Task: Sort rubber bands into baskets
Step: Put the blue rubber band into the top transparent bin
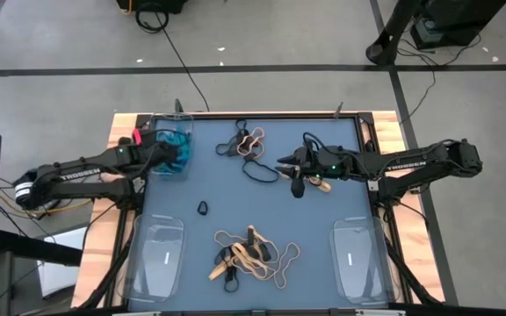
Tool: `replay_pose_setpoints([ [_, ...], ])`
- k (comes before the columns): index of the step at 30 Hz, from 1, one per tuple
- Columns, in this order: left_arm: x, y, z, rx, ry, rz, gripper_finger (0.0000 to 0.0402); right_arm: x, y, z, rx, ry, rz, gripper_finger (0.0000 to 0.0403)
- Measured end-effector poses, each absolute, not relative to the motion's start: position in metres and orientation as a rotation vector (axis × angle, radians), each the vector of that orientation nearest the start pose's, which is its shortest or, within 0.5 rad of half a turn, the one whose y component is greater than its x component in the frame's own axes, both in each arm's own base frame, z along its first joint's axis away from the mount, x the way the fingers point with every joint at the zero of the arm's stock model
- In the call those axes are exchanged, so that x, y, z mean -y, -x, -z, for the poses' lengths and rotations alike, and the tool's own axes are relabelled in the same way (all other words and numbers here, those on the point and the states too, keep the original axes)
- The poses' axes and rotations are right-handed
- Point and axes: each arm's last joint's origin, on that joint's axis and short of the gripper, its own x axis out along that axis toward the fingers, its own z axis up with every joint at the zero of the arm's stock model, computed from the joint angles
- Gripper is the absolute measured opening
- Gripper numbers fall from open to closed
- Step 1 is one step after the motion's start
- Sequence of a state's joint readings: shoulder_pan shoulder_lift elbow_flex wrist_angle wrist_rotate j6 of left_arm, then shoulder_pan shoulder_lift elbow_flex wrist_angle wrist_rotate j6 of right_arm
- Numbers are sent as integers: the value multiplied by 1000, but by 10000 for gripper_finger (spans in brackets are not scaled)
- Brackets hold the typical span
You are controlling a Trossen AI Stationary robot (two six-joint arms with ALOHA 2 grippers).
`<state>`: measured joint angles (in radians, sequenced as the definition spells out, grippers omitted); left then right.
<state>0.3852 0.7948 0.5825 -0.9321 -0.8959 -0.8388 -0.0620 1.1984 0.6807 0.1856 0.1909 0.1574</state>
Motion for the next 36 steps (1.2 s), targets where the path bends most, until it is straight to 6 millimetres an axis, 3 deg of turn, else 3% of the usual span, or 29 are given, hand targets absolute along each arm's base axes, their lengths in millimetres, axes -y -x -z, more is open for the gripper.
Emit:
replay_pose_setpoints([
  [10,-69,-103,-220,-631,372,-1532,4,21,-257,-249,-312,-134,277,129],
  [18,-69,-127,-218,-596,360,-1310,16,21,-257,-249,-311,-138,279,130],
  [26,-68,-132,-197,-533,353,-1276,68,20,-256,-247,-333,-138,274,142],
  [32,-70,-133,-198,-513,360,-1272,126,20,-256,-247,-333,-139,275,153],
  [36,-70,-141,-203,-502,349,-1139,141,20,-258,-244,-337,-166,276,160],
])
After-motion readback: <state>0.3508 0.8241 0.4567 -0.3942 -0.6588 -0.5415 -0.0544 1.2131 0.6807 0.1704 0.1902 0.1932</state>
